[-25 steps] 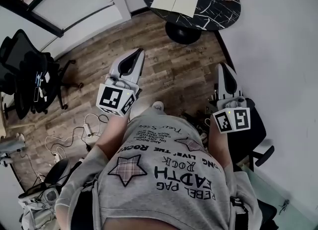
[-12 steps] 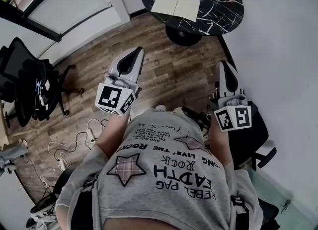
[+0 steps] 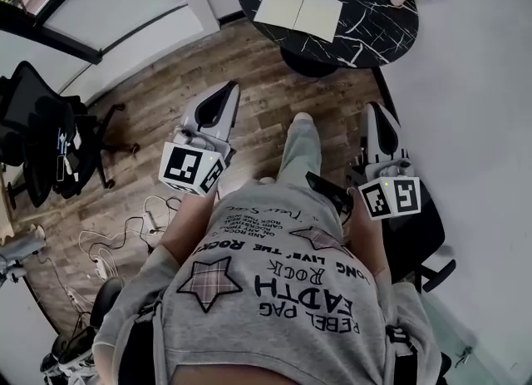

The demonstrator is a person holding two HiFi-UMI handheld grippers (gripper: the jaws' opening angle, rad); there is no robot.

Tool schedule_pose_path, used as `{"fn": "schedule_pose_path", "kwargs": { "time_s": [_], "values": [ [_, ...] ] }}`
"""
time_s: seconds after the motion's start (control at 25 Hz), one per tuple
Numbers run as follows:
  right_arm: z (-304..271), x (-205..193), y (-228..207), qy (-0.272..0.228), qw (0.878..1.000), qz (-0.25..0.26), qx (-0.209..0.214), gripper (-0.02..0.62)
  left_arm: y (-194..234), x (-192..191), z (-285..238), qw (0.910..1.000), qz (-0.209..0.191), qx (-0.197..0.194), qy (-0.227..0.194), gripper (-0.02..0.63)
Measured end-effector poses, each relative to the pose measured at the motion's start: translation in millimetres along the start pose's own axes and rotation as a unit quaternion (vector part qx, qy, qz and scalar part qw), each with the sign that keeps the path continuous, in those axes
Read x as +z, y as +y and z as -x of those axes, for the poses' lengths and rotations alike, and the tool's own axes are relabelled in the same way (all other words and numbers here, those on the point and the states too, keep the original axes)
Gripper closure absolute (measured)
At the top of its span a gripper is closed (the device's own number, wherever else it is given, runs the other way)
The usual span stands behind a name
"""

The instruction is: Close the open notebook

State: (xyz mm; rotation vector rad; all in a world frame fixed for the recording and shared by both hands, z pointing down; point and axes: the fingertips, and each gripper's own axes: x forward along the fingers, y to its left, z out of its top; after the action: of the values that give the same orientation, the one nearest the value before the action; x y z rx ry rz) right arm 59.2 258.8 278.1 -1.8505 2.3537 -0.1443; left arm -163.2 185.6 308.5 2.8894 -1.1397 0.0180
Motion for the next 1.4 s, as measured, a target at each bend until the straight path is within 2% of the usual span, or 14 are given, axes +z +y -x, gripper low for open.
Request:
{"fn": "schedule_pose_path", "kwargs": {
  "time_s": [0.24,0.32,0.4,0.48,0.88,1.12,1.4],
  "values": [
    [-74.9,5.2,-44.0,0.006,0.999,0.001,0.042,0.581,32.4,8.7,-56.3,0.9990,0.002,0.044,-0.007,0.597],
    [-102.2,11.6,-63.6,0.005,0.998,0.003,0.057,0.581,36.9,14.5,-81.0,0.9985,-0.017,0.052,-0.005,0.597],
    [-128.0,16.5,-82.1,0.003,0.998,0.007,0.070,0.581,38.3,21.2,-105.0,0.9971,-0.053,0.056,-0.002,0.597],
    [-151.2,19.8,-101.0,0.003,0.997,0.007,0.077,0.581,41.5,27.3,-128.3,0.9961,-0.064,0.060,-0.006,0.597],
    [-243.8,28.1,-162.6,0.008,0.991,0.004,0.132,0.581,72.6,25.7,-216.1,0.9949,-0.025,0.097,-0.010,0.597],
    [-262.9,23.6,-176.4,0.012,0.991,-0.008,0.133,0.581,87.7,15.2,-236.6,0.9950,-0.017,0.099,0.003,0.597],
    [-270.5,20.7,-198.7,0.017,0.995,-0.006,0.094,0.581,107.3,9.7,-268.1,0.9971,-0.005,0.076,0.003,0.597]
  ]
}}
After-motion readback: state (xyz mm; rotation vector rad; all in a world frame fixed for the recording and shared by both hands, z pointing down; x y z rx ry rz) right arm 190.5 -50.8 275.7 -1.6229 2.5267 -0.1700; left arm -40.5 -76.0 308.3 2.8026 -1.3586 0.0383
